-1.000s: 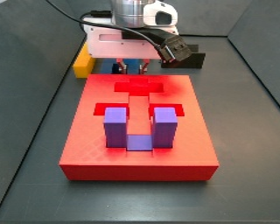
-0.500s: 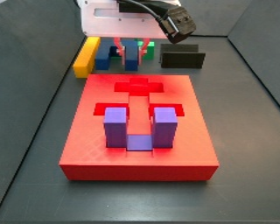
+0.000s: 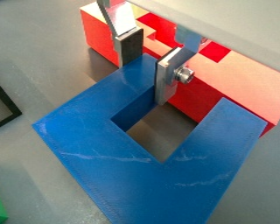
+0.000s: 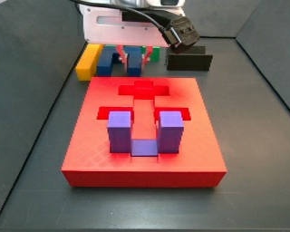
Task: Pick up the blue object. Move up. Place the blue object on the fixture. Regrasp the blue object. Move to above the board. Insert the blue object.
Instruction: Place the blue object on the fixture.
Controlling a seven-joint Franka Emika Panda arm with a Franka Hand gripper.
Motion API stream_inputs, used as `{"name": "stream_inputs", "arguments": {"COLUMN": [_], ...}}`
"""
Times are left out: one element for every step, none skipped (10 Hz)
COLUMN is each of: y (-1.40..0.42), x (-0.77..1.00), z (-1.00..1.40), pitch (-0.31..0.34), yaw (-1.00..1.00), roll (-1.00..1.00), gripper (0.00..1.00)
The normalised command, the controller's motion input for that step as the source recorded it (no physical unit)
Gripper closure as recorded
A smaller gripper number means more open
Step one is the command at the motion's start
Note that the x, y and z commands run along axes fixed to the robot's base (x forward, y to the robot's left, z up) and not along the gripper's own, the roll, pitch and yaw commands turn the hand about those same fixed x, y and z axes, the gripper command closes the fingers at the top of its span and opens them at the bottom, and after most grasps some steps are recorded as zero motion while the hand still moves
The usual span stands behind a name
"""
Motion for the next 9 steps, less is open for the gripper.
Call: {"name": "stream_inputs", "arguments": {"y": [0.00,0.00,0.00,0.00,-0.06,-0.06,-0.03,0.00,0.01], "x": [0.00,0.09,0.20,0.25,0.43,0.47,0.54,0.75,0.68], "z": [0.67,0.79,0.81,0.73,0.60,0.47,0.31,0.29,0.29], "pitch": [0.049,0.197,0.223,0.163,0.077,0.000,0.031,0.246,0.177], "yaw": [-0.13,-0.11,-0.09,-0.06,-0.01,-0.05,-0.14,-0.24,-0.31], "roll": [0.02,0.11,0.04,0.00,0.00,-0.19,-0.40,-0.69,-0.85], "gripper": [1.00,1.00,1.00,1.00,1.00,1.00,1.00,1.00,1.00]}}
